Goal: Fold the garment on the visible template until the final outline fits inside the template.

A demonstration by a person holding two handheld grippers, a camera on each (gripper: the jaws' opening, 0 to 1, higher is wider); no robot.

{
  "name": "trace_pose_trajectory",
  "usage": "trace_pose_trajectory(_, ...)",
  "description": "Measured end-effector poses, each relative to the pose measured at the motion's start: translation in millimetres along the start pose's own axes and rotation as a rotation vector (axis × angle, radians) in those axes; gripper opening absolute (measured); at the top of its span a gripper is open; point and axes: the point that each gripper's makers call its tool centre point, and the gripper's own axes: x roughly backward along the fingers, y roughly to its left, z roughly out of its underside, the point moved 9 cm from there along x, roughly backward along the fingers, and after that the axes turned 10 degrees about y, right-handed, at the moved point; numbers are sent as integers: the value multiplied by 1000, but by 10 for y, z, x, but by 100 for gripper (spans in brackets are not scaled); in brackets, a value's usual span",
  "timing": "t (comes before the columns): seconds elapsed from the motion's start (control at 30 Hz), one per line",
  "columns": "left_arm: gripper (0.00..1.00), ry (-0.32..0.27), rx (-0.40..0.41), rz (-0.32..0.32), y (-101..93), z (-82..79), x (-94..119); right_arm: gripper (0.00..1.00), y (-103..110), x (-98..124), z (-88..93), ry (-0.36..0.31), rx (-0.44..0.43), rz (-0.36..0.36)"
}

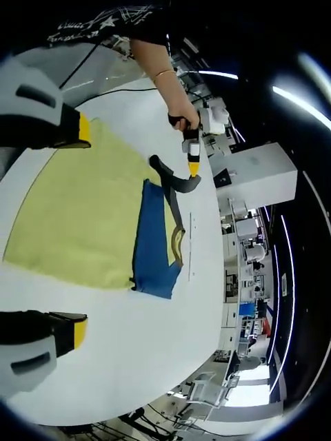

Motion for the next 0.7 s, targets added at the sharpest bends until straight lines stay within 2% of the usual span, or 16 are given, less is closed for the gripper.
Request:
trace_pose_trajectory(0.23, 1, -5, -30, 32, -208, -32, -132, 99, -28, 2, 43, 13, -13, 9)
trace_pose_trajectory(0.33, 0, 11, -102, 27, -288, -46, -184, 99, -32, -6, 65, 23, -15, 6)
trace_pose_trajectory(0.5, 0, 25, -120, 50, -419, -41, -274, 99, -22, -7, 74, 29, -16, 6)
trace_pose_trajectory(0.7, 0, 60, -133, 76, -496, 37, -388, 99, -15, -19, 45, 20, -20, 3)
